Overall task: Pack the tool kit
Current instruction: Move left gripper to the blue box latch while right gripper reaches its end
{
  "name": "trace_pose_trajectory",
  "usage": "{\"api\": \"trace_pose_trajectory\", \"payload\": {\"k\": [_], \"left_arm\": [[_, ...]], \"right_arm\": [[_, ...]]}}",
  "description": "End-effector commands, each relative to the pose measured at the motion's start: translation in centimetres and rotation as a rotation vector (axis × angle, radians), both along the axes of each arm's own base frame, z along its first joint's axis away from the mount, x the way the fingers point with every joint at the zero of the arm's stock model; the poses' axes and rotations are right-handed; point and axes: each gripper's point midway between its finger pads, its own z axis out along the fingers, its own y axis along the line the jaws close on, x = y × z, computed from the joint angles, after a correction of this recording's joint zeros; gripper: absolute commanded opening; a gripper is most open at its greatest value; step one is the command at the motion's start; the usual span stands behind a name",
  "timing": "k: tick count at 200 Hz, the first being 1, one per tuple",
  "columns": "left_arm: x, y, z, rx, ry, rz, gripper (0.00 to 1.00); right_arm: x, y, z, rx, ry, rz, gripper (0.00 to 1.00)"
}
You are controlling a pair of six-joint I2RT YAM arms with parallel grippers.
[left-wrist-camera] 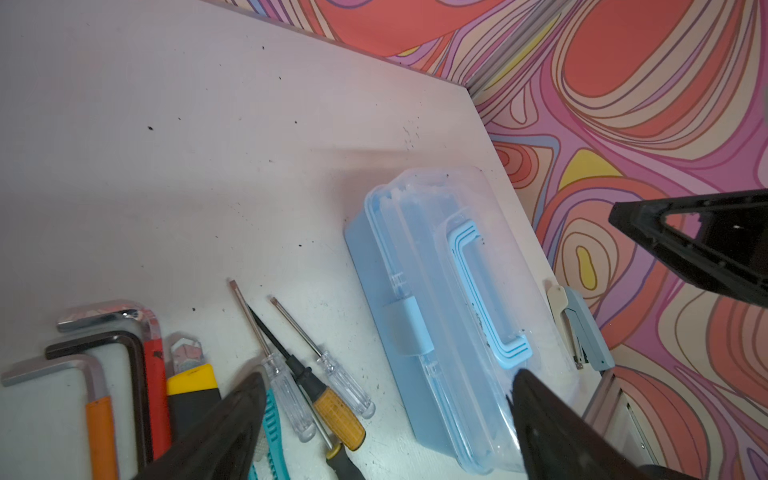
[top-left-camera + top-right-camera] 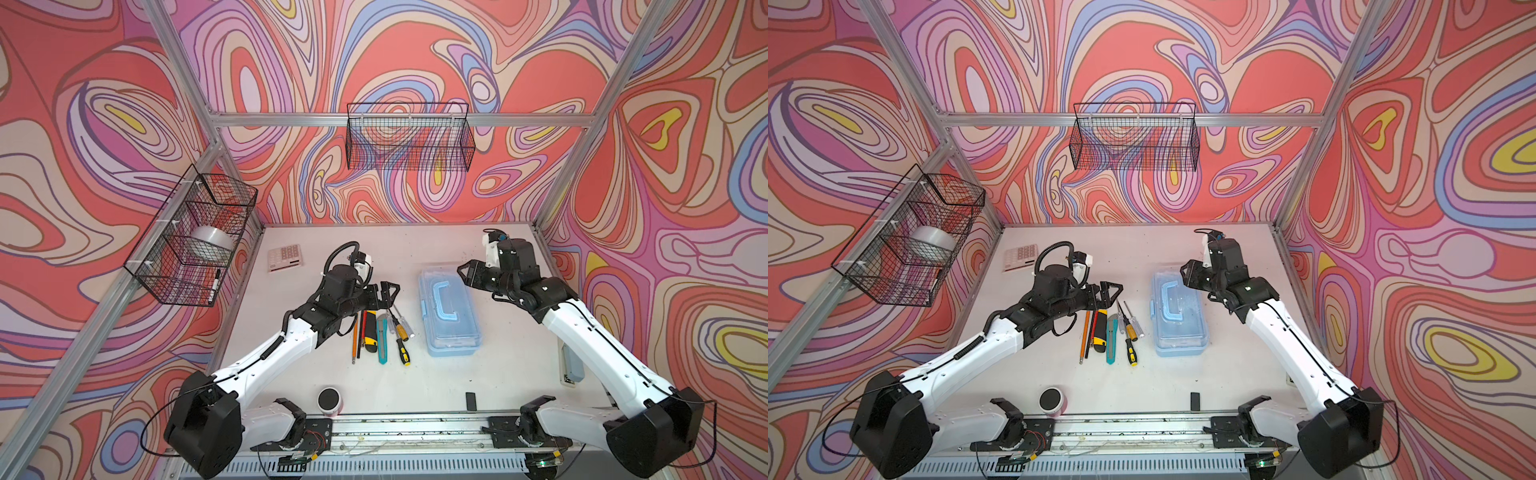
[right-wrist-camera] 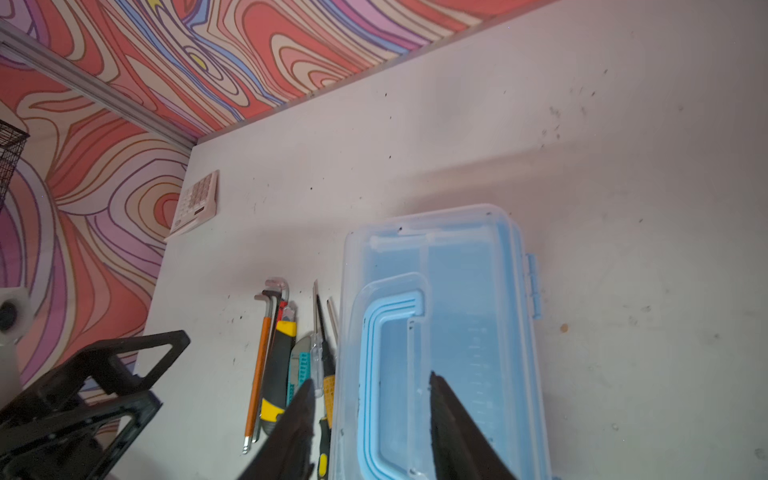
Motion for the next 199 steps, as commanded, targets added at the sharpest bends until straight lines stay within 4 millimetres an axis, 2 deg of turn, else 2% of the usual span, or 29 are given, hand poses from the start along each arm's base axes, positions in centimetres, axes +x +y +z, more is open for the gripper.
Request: {"api": "trace_pose_trajectory", "payload": {"k": [1,19,64,119,199], "left_arm": [[-0.5,-1.6,-0.4,-0.08,0.05,-0.036,0.84],[-0.5,-2.4,-1.3,-0.088,0.078,-0.05,0.79],[-0.6,-3.9,-3.1,-0.075,0.126,-0.081,0.68],[-0.2,-5.1,-4.5,-0.097,0.155,-0.101,0.68],[0.6,-7.0,-6.9,-0.106,0.197,-0.128,0.67]], "right_arm": [[-1.8,2.3,-0.9,0.102,0.086,0.088,0.37],[-2.3,3.3,-1.4,0.126,0.114,0.118,0.29],[-3.3,4.2,-3.7,0.12,0.184,0.153,0.3],[-3.7,4.8,-6.1,0.114,0.25,0.177,0.3],[-3.0,4.4,-10.0,0.059,0.326,0.149,0.34]]}}
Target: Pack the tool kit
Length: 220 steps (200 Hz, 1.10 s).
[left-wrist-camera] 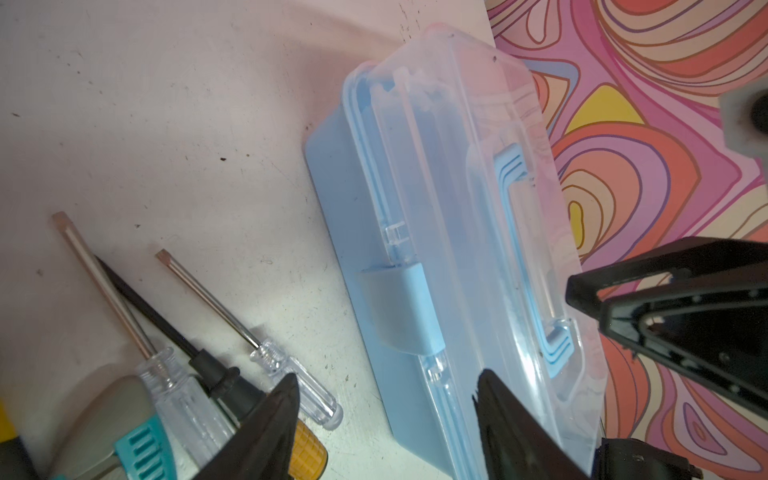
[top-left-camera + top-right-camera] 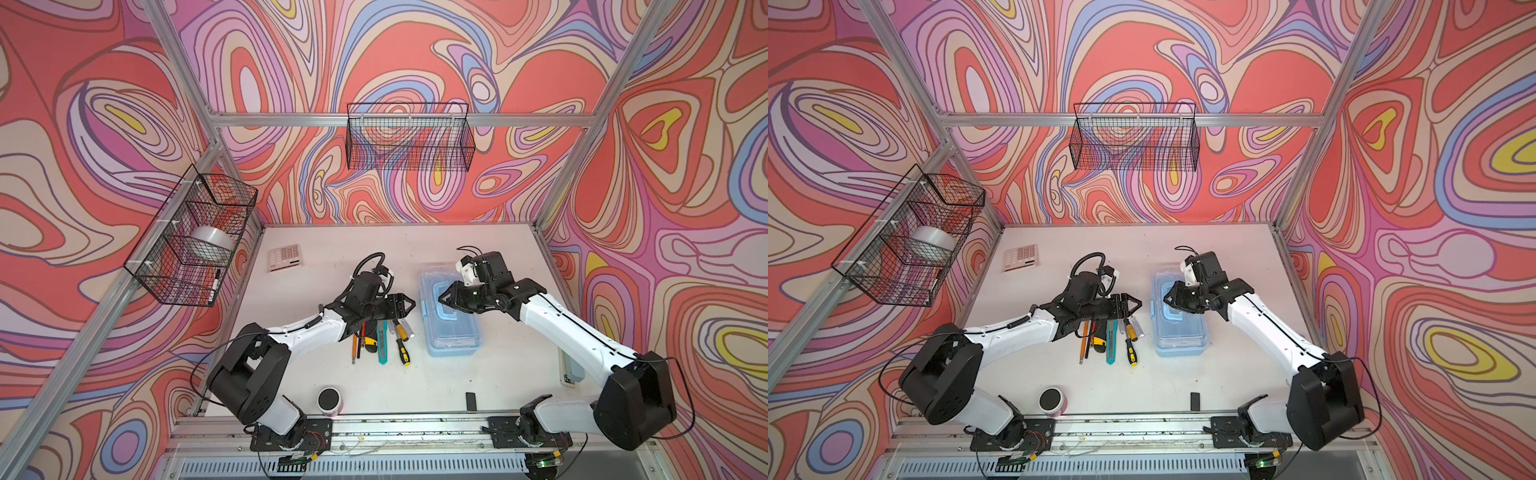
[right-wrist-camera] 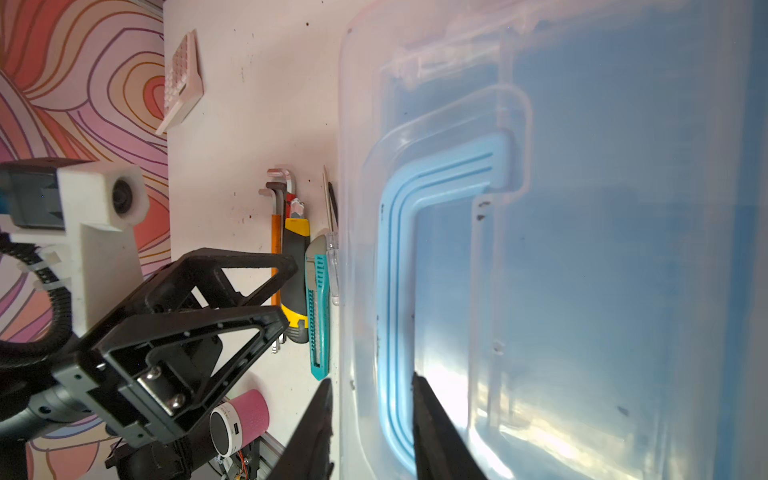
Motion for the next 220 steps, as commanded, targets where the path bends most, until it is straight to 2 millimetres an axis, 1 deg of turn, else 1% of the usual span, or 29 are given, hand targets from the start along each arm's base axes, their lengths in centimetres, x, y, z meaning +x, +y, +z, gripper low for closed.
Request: {"api": "trace_pose_trajectory", "payload": {"k": [1,22,77,121,191,220], "left_arm": [[0.7,-1.4,1.2,-0.049,-0.022,-0.015,0.67],[0.9,-2.1,0.9,-0.06,-0.014,-0.028,0.68],[1.4,-3.9,-0.5,-0.078,0.021,-0.062,0.68],[1.4,-5.1,-1.1,-0.077,0.036,-0.092,0.68],[1.3,-5.9,-2.3,-0.08,0.064,-0.108,0.68],[1.3,-6.0,-2.5,-0.079,0.066,-0.11,0.68]], "right_arm": [[0.0,-0.1,-1.4,-0.026,0.016,0.002,0.34],[0.0,0.0,-2.1,-0.031,0.031,0.002,0.36],[-0.1,0.1,-3.0,-0.025,0.051,0.0,0.41],[-0.1,1.2,-3.3,0.026,0.068,0.037,0.43],[-0.3,3.3,-3.2,0.139,0.075,0.115,0.45],[-0.4,3.6,-3.2,0.165,0.078,0.129,0.46]]}}
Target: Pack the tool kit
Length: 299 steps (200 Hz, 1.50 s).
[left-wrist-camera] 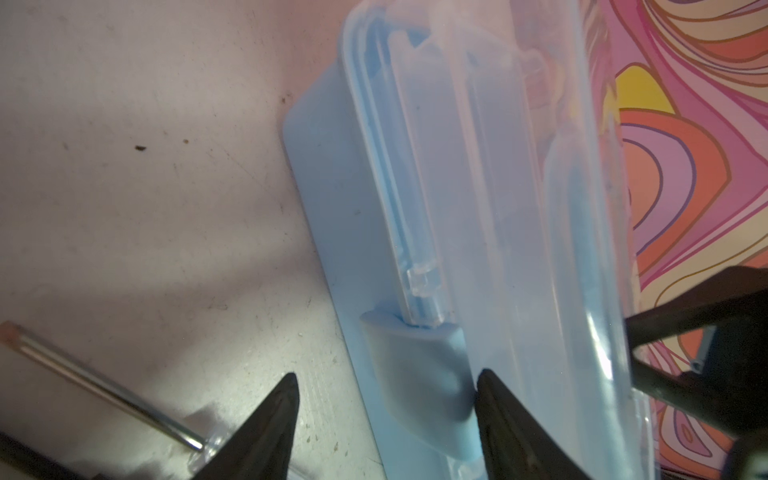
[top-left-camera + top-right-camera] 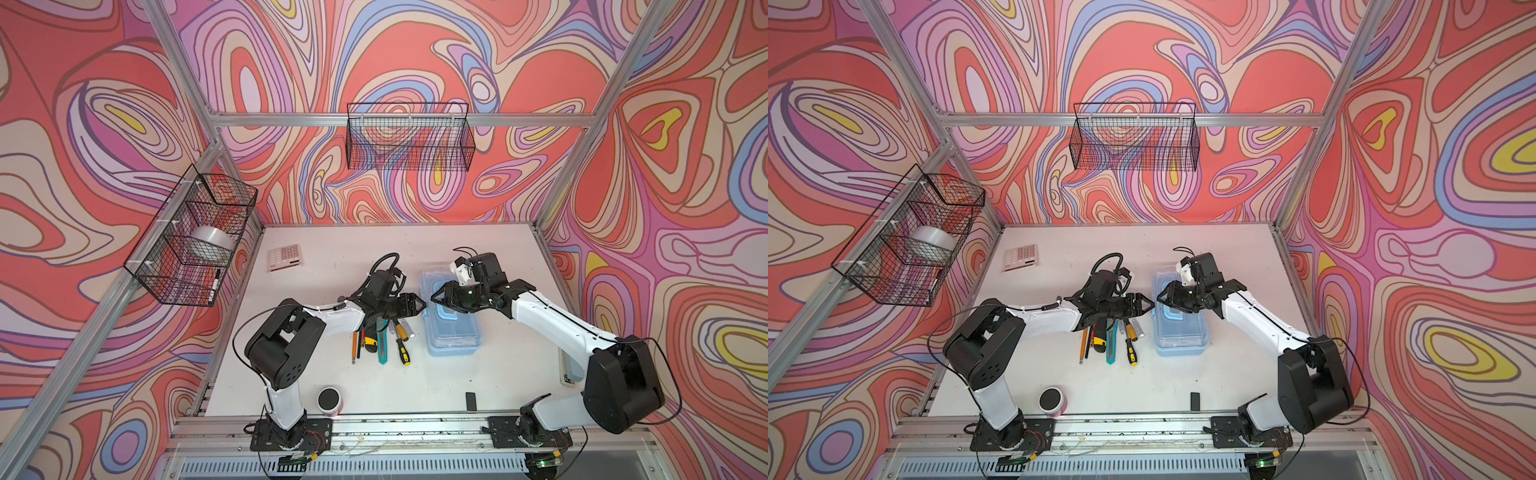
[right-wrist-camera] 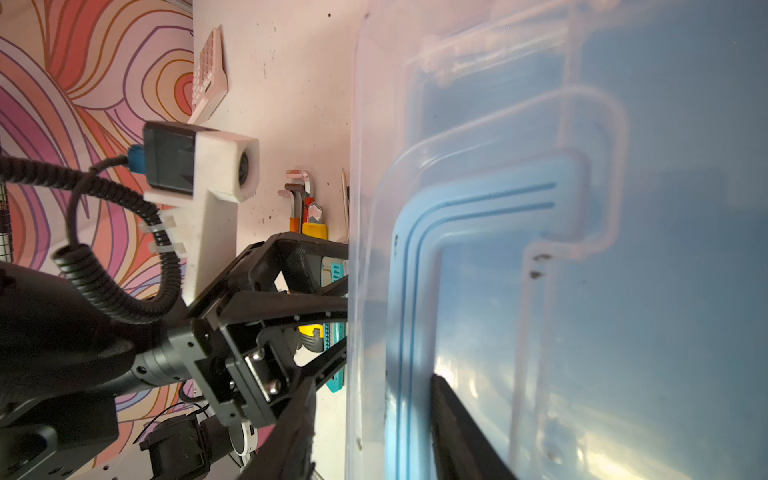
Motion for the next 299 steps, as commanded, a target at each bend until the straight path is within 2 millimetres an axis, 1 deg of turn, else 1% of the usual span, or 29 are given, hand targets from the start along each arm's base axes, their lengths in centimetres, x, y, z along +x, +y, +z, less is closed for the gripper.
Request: {"api": "trace_pose_trajectory", "payload": {"k": [1,42,91,112,125,134,146,157,175,197,206,216,229,241,251,265,277,299], "left_arm": [[-0.5,-2.3,1.0,-0.056,-0.017,-0.062,0.68],[-0.4,-2.6,0.9,-0.06,-0.012,-0.07,0.67],[-0.6,-2.5,0.6,-0.055,-0.013,-0.069,0.67],[-0.5,-2.6,0.4,-0.056,-0.012,-0.068,0.67],[-0.4,-2.6,0.4,-0.056,-0.015,-0.068,0.67],[-0.4,-2.7,0.5,-0.059,-0.017,-0.07,0.67],[-0.3,-2.8,0.5,-0.062,-0.019,-0.07,0.67],[-0.3,-2.9,0.5,-0.064,-0.017,-0.073,0.67],[-0.2,-2.9,0.3,-0.064,-0.016,-0.076,0.67],[-0.3,-2.9,0.1,-0.059,-0.016,-0.078,0.67],[-0.3,-2.8,0.0,-0.056,-0.016,-0.077,0.67],[-0.3,-2.8,-0.1,-0.055,-0.015,-0.076,0.67],[-0.3,-2.8,-0.1,-0.055,-0.013,-0.078,0.68],[-0.3,-2.8,-0.1,-0.054,-0.016,-0.079,0.68],[-0.3,-2.7,-0.2,-0.049,-0.018,-0.078,0.68],[-0.3,-2.7,-0.2,-0.044,-0.024,-0.076,0.68],[-0.3,-2.6,-0.3,-0.04,-0.026,-0.075,0.68],[-0.2,-2.4,-0.5,-0.025,-0.029,-0.071,0.68]], "right_arm": [[-1.8,1.9,-2.3,0.05,0.079,0.088,0.46],[-1.6,1.9,-1.6,0.112,0.061,0.091,0.47],[-1.7,1.4,-1.6,0.178,0.065,0.084,0.47],[-1.8,1.3,-1.5,0.184,0.069,0.084,0.46],[-2.0,0.8,-1.8,0.146,0.088,0.086,0.46],[-2.0,0.9,-1.2,0.153,0.076,0.103,0.46],[-2.1,1.2,-0.2,0.21,0.064,0.118,0.46],[-2.1,1.4,0.2,0.239,0.067,0.124,0.45],[-2.0,1.6,0.3,0.259,0.071,0.135,0.45],[-2.0,1.8,-0.2,0.294,0.103,0.138,0.48],[-1.8,1.6,-0.9,0.263,0.112,0.122,0.48],[-1.3,0.4,-2.2,0.147,0.123,0.077,0.46],[-1.0,-0.7,-2.9,0.052,0.11,0.065,0.46],[-0.8,-0.9,-3.0,0.029,0.1,0.062,0.46],[-0.5,-1.9,-3.6,-0.06,0.106,0.031,0.44],[-0.2,-2.7,-3.5,-0.161,0.077,0.027,0.44],[-0.3,-2.8,-3.4,-0.186,0.073,0.041,0.44],[-0.3,-3.6,-3.6,-0.276,0.086,0.037,0.44]]}}
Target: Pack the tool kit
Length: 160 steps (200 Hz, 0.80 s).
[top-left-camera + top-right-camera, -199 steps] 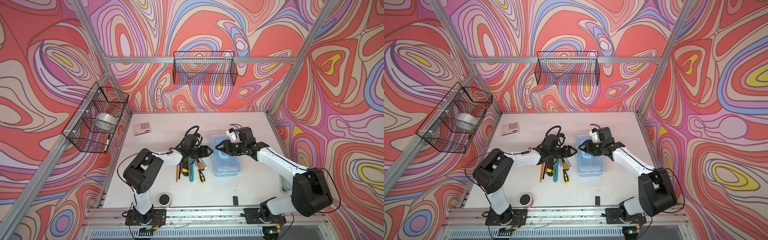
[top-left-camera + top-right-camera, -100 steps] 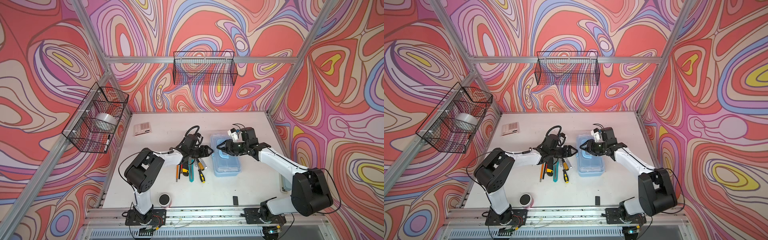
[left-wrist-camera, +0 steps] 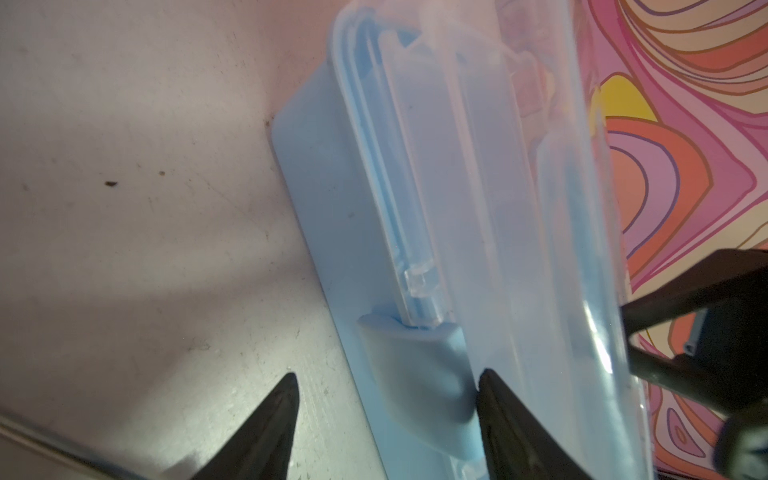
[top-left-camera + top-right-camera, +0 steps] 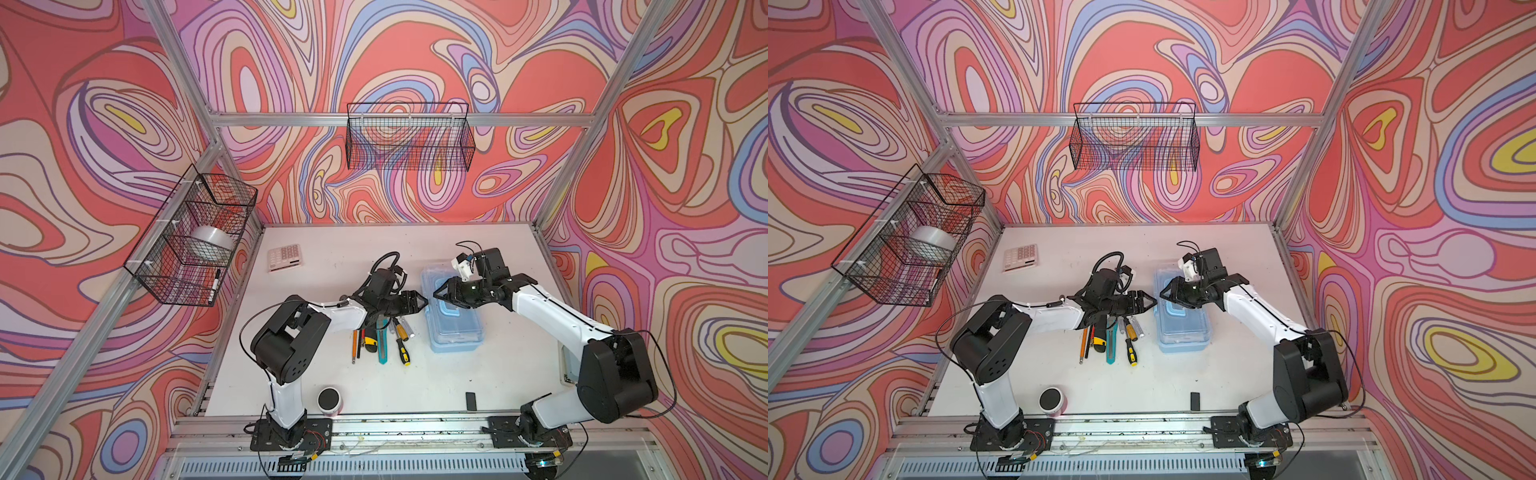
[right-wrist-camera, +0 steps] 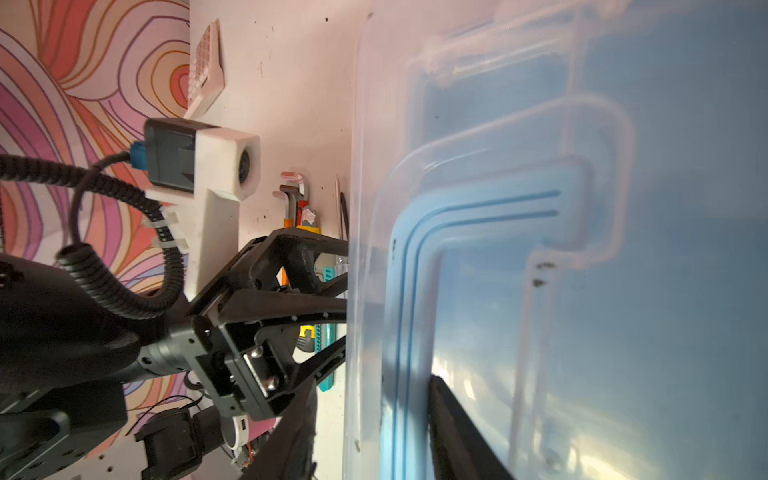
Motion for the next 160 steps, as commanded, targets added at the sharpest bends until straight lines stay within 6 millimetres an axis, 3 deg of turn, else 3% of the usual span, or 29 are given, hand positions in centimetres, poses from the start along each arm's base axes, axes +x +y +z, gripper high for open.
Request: {"api": "trace_pose_trajectory", "payload": {"k": [1,30,71,93,127,160], "left_arm": [[-1.1,-1.5,-0.4,0.007,-0.005,-0.058,0.68],[-1.0,-1.5,-0.4,0.016,-0.01,-0.06,0.68],[-0.5,-1.9,0.0,0.01,-0.018,-0.065,0.68],[0.1,-1.9,0.7,0.015,-0.032,-0.069,0.69],[0.8,-2.1,1.5,0.012,-0.048,-0.079,0.69],[1.2,-2.0,1.8,0.01,-0.053,-0.075,0.69]], "right_arm": [[-1.5,-2.4,-3.5,-0.221,0.086,0.0,0.44],[-1.7,-3.1,-3.6,-0.284,0.094,-0.004,0.45],[-4.3,3.1,-3.2,0.152,0.157,0.164,0.46],[-4.8,4.8,-1.8,0.315,0.154,0.201,0.45],[-5.1,5.1,-0.4,0.387,0.151,0.227,0.41],[-4.6,4.1,-0.3,0.315,0.128,0.192,0.37]]}}
